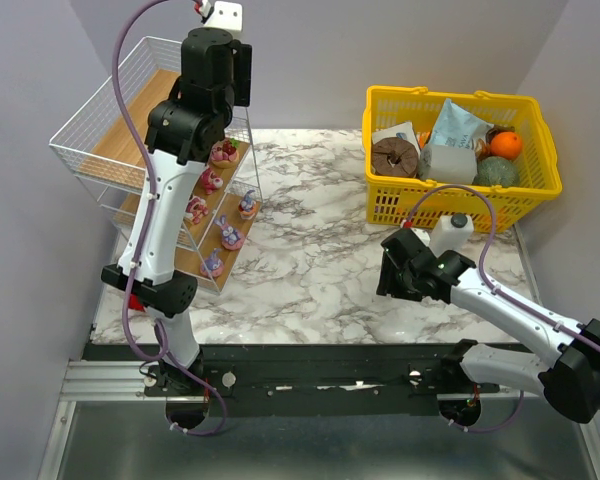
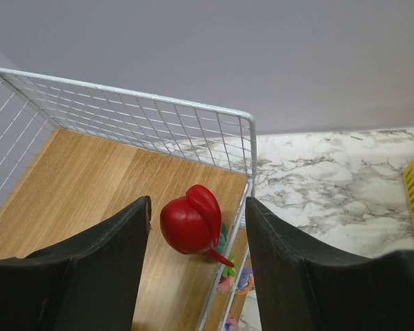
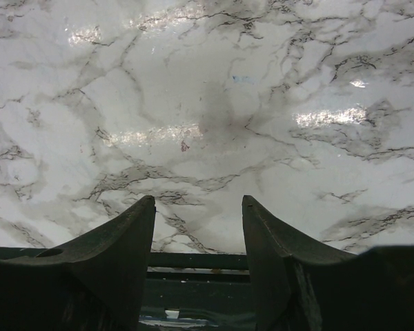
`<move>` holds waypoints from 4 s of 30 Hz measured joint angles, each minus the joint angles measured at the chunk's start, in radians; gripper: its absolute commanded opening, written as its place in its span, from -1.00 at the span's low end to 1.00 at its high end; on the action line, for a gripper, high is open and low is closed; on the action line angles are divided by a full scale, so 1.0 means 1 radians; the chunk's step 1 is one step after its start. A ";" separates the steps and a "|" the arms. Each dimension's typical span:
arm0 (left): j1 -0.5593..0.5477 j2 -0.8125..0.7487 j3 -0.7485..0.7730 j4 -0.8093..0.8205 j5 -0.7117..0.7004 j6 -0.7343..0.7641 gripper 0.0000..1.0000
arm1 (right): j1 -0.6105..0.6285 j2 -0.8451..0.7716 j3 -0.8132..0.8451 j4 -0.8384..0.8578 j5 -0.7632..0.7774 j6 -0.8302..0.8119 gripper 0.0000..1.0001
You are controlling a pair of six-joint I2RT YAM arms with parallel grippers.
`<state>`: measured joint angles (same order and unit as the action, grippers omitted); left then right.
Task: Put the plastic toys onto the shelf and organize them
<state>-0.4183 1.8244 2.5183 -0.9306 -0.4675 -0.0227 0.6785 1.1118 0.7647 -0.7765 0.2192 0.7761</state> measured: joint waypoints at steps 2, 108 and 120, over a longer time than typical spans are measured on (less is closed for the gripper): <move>0.000 -0.007 0.000 0.006 0.008 0.000 0.32 | 0.000 0.000 0.000 0.003 0.000 0.000 0.22; 0.003 -0.161 -0.228 -0.024 0.267 -0.187 0.29 | -0.006 0.032 0.033 0.040 -0.018 -0.079 0.31; -0.042 -0.437 -0.452 0.161 0.377 -0.159 0.98 | -0.006 -0.100 0.251 0.069 -0.052 -0.177 1.00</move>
<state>-0.4599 1.3876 2.0659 -0.7700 -0.0910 -0.1818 0.6727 1.0115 1.0161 -0.7071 0.1673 0.5987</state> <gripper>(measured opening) 0.988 0.996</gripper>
